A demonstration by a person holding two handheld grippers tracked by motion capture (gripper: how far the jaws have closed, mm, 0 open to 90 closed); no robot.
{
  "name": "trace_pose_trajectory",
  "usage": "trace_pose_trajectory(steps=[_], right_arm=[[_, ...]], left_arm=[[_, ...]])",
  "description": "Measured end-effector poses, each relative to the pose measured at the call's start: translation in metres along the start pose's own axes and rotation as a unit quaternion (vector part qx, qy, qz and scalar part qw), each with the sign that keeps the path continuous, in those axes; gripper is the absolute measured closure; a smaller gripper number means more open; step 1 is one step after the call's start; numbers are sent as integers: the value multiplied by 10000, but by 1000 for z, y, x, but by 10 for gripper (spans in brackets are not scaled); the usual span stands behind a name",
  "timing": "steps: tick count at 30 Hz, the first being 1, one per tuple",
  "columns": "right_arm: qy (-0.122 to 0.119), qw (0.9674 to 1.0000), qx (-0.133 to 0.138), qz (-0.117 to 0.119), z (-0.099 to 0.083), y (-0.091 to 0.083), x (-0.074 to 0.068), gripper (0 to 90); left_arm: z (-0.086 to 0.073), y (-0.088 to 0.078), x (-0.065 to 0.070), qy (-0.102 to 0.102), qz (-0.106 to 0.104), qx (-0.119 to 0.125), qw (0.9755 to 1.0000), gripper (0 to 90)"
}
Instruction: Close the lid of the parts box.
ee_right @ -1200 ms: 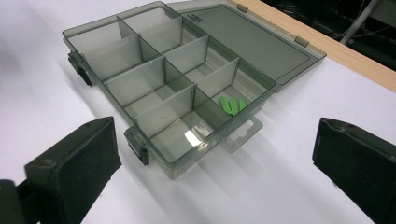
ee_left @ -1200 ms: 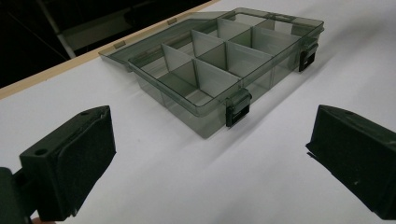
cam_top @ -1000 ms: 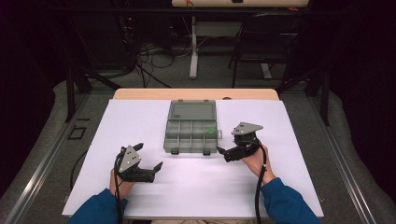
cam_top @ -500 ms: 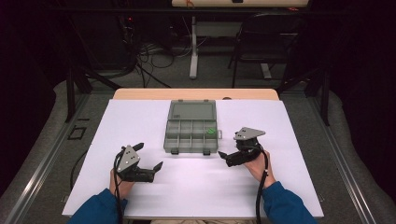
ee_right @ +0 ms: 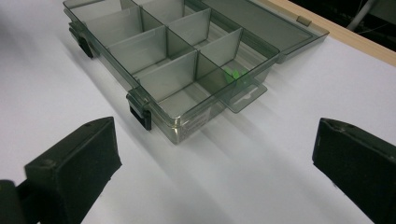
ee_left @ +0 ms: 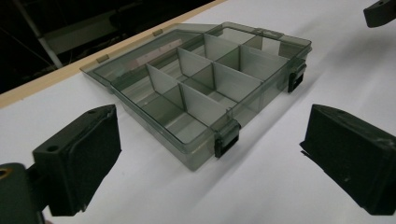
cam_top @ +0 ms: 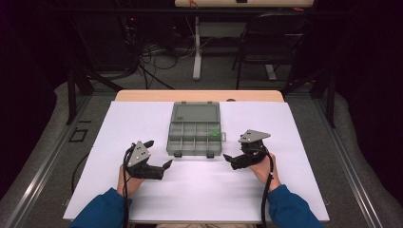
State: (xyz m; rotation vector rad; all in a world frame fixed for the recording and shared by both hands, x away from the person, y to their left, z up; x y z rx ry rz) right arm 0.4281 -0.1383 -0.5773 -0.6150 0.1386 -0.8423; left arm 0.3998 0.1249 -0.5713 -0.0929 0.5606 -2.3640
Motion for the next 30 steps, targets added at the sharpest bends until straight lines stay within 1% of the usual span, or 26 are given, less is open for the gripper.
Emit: trace_pose_trajectory(steps=[1,3,7,9,11,12,16,20,21,24,26,27,30], right_arm=[[-6,10000,-4,-13,0,0,0,0],[-15,10000,-12,-19,0,0,1,0],[-45,10000,-11,-26,1,0,1,0],[-40,10000,-12,-26,1,0,0,0],[-59,10000,-22,-3,1,1,0,0],[-59,10000,-22,-3,1,1,0,0],[-34,10000,-22,7,1,1,0,0],[-21,10000,-36,11,1,2,0,0],[-23,10000,-35,17,1,3,0,0],[-39,10000,-63,45,2,5,-3,0],[-42,10000,-66,60,2,5,-3,0],[-44,9999,-78,77,2,6,-4,0],[-43,9999,-81,79,1,6,-4,0]], left_arm=[[2,0,-2,5,14,21,10000,44],[5,1,-6,-76,34,35,10000,43],[6,9,-15,-183,45,-48,9998,30],[6,11,-15,-184,27,-87,9998,19],[8,18,-17,-158,-1,-191,9997,11],[8,18,-17,-158,-1,-191,9997,4],[14,29,-20,-179,-63,-259,9995,0],[17,35,-23,-209,-61,-308,9993,0],[18,38,-26,-213,-37,-360,9991,0],[20,43,-29,-245,-51,-430,9988,1],[20,45,-30,-262,-55,-456,9986,1],[21,50,-31,-292,-85,-522,9982,1],[20,54,-31,-288,-73,-583,9979,0]])
Point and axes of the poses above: each handheld gripper's, and its own axes: y roughly forward along the jaws, z roughly out of its top, x roughly to its right, the point moved 10 cm from there along y, roughly forward along the jaws, and after that the axes turned 4 degrees about -z, right-handed, at the moved point
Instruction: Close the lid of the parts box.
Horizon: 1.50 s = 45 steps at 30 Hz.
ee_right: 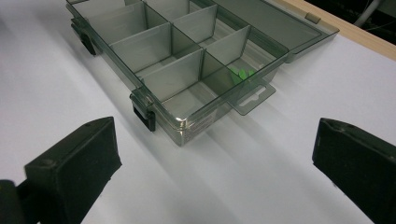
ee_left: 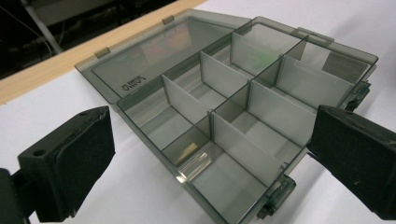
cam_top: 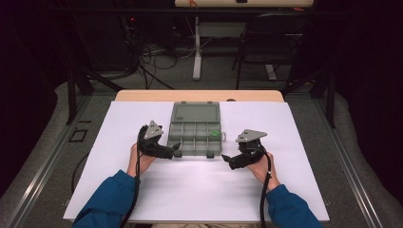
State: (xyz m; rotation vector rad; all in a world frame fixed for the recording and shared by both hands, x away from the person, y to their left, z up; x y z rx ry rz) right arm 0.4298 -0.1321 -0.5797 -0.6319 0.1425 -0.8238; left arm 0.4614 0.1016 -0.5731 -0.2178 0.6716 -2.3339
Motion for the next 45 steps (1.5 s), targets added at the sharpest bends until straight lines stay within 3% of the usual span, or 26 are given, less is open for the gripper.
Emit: trace_pose_trajectory(steps=[12,17,30,39,45], right_arm=[[11,10000,-32,25,-2,2,-2,0],[-14,10000,-49,32,-2,2,-2,0],[-13,10000,-73,57,-4,3,-3,0],[-29,9999,-92,101,-5,4,-4,0],[-25,9999,-101,73,-5,4,-4,0]], left_arm=[[2,23,-5,-209,-143,-379,9990,4],[1,29,-5,-167,-177,-462,9986,47],[-6,42,-1,-57,-234,-745,9969,329],[-9,50,0,6,-247,-824,9963,466],[-8,52,1,33,-189,-805,9966,510]])
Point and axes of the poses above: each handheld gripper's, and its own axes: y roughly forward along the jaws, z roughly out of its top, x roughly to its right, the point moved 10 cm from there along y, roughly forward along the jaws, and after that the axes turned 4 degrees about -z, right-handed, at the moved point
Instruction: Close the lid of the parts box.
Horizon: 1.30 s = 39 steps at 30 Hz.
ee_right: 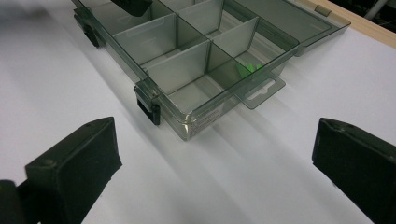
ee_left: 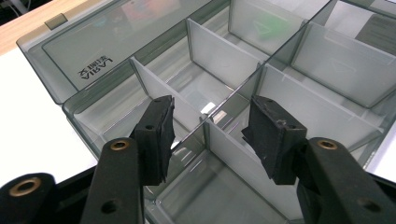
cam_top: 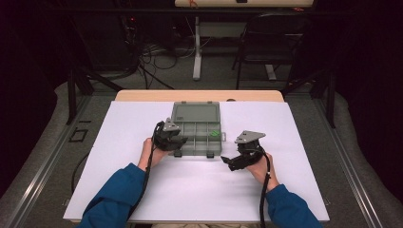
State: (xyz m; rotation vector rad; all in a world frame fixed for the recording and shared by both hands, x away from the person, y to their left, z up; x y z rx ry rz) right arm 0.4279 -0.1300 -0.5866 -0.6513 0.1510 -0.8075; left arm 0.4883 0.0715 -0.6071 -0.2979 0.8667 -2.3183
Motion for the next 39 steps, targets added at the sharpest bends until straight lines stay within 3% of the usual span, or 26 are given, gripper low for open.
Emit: trace_pose_trajectory(steps=[6,20,29,37,39], right_arm=[[-13,10000,-13,-9,-1,2,0,0],[84,9999,-63,-69,0,3,6,0],[146,9998,-70,-79,12,10,12,0],[19,9999,-49,-120,34,20,21,0],[22,9996,-84,-276,39,25,28,0]], left_arm=[[0,2,0,81,80,-133,9998,540],[1,6,-1,14,173,-174,9997,569],[1,6,-1,9,183,-164,9997,570],[1,6,-1,10,180,-151,9997,571],[1,6,-1,9,176,-146,9997,570]])
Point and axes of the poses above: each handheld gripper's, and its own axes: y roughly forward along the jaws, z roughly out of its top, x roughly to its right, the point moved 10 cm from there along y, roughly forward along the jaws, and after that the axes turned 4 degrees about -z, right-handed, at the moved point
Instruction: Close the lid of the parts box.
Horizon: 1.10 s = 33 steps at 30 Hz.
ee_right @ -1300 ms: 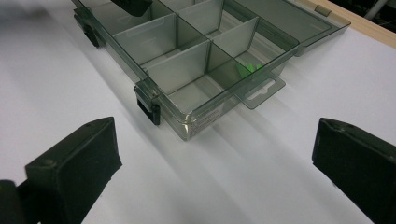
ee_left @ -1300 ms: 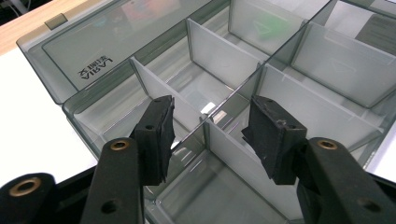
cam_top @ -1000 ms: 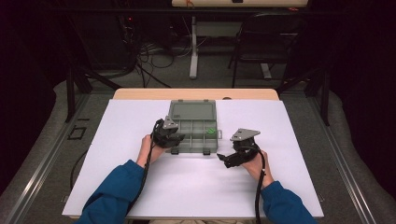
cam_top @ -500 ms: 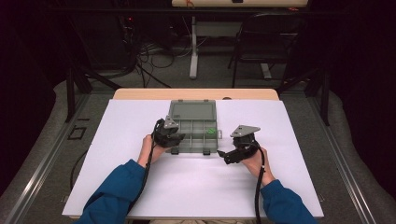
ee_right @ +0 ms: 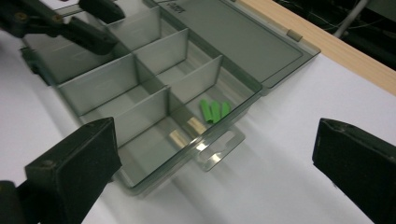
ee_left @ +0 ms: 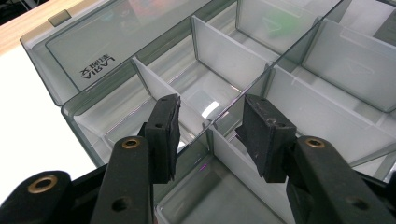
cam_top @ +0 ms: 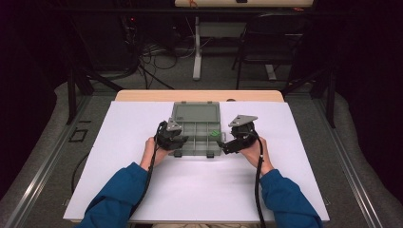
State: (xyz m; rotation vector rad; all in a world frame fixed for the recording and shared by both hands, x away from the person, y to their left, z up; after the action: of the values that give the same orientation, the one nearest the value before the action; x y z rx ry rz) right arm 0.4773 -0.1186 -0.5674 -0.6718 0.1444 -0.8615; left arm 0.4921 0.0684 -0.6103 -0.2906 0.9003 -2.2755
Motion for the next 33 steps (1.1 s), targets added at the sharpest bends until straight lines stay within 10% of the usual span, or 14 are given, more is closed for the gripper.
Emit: trace_pose_trajectory(steps=[9,25,33], right_arm=[[61,9999,80,-108,13,8,14,34],[70,9981,-279,-554,24,36,39,772],[184,9967,-592,-522,16,59,53,900]], left_arm=[[0,0,0,6,-9,-3,10000,570],[0,0,0,23,0,11,10000,570],[0,0,0,17,-18,24,10000,571]])
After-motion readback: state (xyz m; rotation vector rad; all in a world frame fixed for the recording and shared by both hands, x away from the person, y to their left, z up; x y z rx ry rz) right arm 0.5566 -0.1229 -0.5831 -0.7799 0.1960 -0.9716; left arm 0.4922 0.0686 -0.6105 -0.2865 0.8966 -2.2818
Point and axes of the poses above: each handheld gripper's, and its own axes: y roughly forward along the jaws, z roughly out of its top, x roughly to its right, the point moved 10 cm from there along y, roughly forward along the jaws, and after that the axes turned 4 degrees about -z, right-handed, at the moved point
